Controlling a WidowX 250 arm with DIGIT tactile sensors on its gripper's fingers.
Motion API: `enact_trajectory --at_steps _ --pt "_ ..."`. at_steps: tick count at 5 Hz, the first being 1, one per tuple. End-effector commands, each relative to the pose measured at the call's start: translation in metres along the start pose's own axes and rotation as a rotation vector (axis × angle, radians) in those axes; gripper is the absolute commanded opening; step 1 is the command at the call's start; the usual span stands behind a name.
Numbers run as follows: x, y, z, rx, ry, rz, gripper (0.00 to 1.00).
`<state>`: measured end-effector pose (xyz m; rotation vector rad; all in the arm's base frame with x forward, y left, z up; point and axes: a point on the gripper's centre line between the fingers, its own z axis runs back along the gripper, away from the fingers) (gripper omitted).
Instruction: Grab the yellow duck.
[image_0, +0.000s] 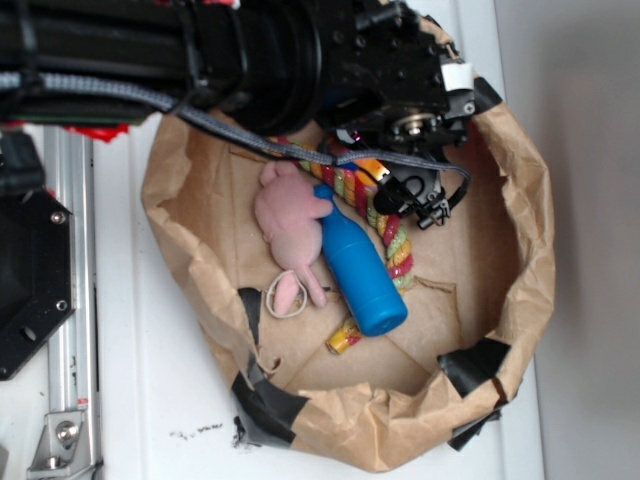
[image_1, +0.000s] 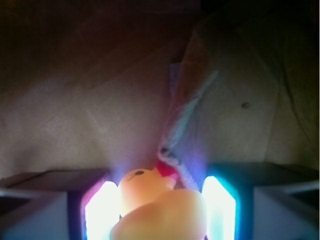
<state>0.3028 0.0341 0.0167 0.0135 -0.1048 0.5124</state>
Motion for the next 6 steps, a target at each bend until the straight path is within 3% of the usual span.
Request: enact_trajectory --at_steps 1,2,3,4,5,6 --pt "0.005 0.003 0.033 -0.024 -0.001 -0.029 0.00" --pt "0.007 -0.003 0.083 -0.084 -0.047 -0.156 0.00" --pt "0.001 -0.022 0.123 -0.123 -0.017 -0.321 0.00" --pt "-0.014 -0.040 0.132 -0.060 0.034 -0.424 0.00" --pt "-0.017 -0.035 0.128 -0.057 0.047 -0.457 0.00" --pt "-0.016 -0.030 0.129 -0.038 0.006 -0.462 0.00"
